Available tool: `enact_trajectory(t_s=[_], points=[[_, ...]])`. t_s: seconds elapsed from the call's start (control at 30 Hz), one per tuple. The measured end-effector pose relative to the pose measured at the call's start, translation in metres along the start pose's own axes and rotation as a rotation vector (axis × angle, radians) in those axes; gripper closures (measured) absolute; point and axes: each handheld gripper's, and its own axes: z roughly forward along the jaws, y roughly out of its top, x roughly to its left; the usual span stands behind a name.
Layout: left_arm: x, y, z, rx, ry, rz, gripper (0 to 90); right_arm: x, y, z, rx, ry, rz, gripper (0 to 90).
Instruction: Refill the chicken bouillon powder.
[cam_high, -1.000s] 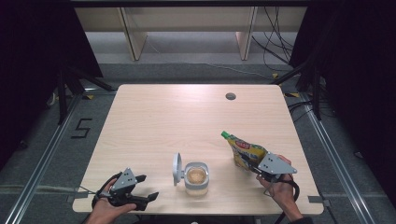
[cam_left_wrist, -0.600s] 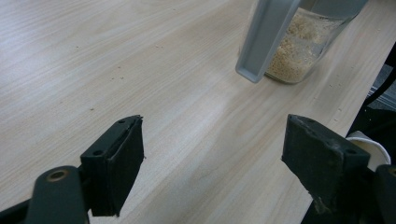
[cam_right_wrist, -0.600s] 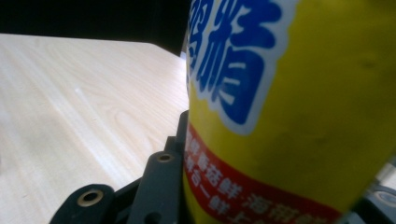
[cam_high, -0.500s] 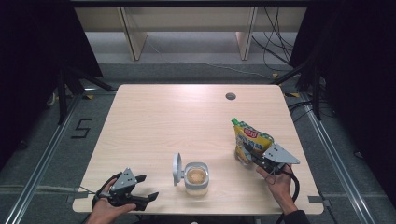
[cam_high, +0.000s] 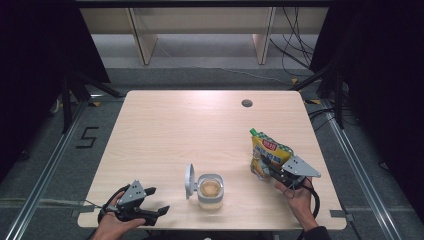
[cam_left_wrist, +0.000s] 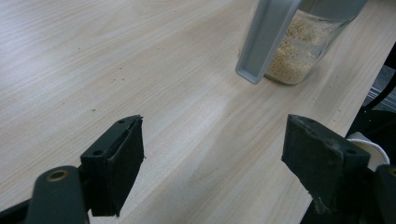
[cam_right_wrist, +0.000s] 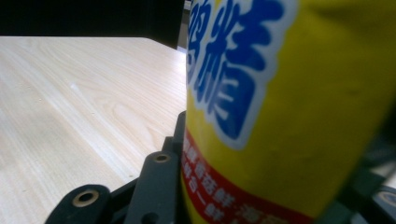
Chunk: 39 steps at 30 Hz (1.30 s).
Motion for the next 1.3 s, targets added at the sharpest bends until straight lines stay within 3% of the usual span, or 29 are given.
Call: enact_trajectory(t_s=[0.1, 0.13, 0.17, 0.2, 0.27, 0.33, 0.37, 0.43, 0.47, 0.5, 0.53, 0.63, 0.7, 0.73, 0.83, 0.87, 0.93, 0.97, 1.03, 1.07, 1.23, 1.27, 1.3], points=[[0.000, 0.000, 0.000, 0.001, 0.000, -0.001, 20.1, 0.000, 0.001, -0.003, 0.004, -0.007, 0.001, 68.0], [-0.001, 0.000, 0.001, -0.009, 0.000, -0.013, 20.1, 0.003, 0.000, -0.005, 0.021, -0.016, 0.036, 67.4], [0.000, 0.000, 0.000, 0.000, 0.002, -0.002, 20.1, 0.000, 0.002, -0.005, 0.014, -0.016, -0.004, 66.3], [0.000, 0.000, 0.000, 0.001, 0.000, -0.001, 20.1, -0.002, 0.002, -0.006, 0.013, -0.014, -0.007, 65.1], [0.000, 0.000, 0.000, -0.007, 0.000, -0.010, 20.1, -0.002, 0.002, -0.009, 0.009, -0.018, 0.033, 63.0], [0.000, 0.000, 0.000, -0.007, 0.000, -0.010, 20.1, -0.002, 0.004, -0.013, 0.003, -0.014, 0.030, 57.9], [0.002, 0.000, -0.001, 0.019, 0.003, 0.013, 20.1, 0.000, 0.006, -0.015, -0.008, -0.030, 0.056, 54.8], [0.001, 0.000, -0.001, 0.018, 0.005, -0.011, 20.1, 0.000, 0.011, -0.022, -0.034, -0.041, 0.095, 47.8], [0.000, 0.000, -0.001, 0.013, 0.005, -0.013, 20.1, 0.003, 0.013, -0.026, -0.012, -0.024, 0.144, 45.0], [0.000, 0.000, -0.001, 0.015, 0.006, -0.012, 20.1, 0.003, 0.015, -0.027, -0.027, -0.060, 0.149, 42.5], [0.000, 0.000, -0.001, 0.015, 0.007, -0.012, 20.1, 0.003, 0.016, -0.030, 0.020, -0.056, 0.149, 40.3], [0.000, 0.000, -0.001, 0.015, 0.008, -0.012, 20.1, 0.005, 0.017, -0.037, 0.036, -0.062, 0.196, 37.6], [0.000, 0.000, -0.001, 0.017, 0.007, -0.012, 20.1, 0.006, 0.017, -0.041, 0.055, -0.063, 0.202, 35.6], [-0.001, 0.000, 0.000, -0.002, 0.000, -0.032, 20.1, 0.007, 0.018, -0.044, 0.073, -0.069, 0.200, 35.1], [-0.001, 0.000, 0.000, 0.008, 0.001, -0.021, 20.1, 0.009, 0.018, -0.051, 0.115, -0.083, 0.178, 33.0], [0.000, 0.000, 0.000, 0.010, 0.005, -0.019, 20.1, 0.011, 0.018, -0.054, 0.133, -0.102, 0.204, 32.3], [-0.001, 0.000, 0.000, -0.001, 0.000, -0.031, 20.1, 0.010, 0.018, -0.058, 0.139, -0.105, 0.207, 31.2], [-0.001, 0.000, 0.000, -0.001, 0.001, -0.030, 20.1, 0.011, 0.018, -0.061, 0.153, -0.118, 0.237, 31.1], [-0.001, 0.000, 0.001, -0.007, 0.005, -0.031, 20.1, 0.008, 0.016, -0.064, 0.136, -0.130, 0.198, 30.9], [-0.001, 0.000, 0.000, 0.001, 0.006, -0.026, 20.1, 0.009, 0.016, -0.066, 0.146, -0.118, 0.231, 30.9], [-0.001, 0.000, 0.001, -0.003, 0.005, -0.035, 20.1, 0.013, 0.017, -0.073, 0.161, -0.123, 0.248, 30.4], [-0.002, 0.000, 0.001, -0.002, 0.005, -0.038, 20.1, 0.013, 0.018, -0.073, 0.157, -0.118, 0.221, 30.4], [-0.002, 0.000, 0.001, -0.002, 0.005, -0.040, 20.1, 0.015, 0.019, -0.074, 0.163, -0.107, 0.246, 30.5]])
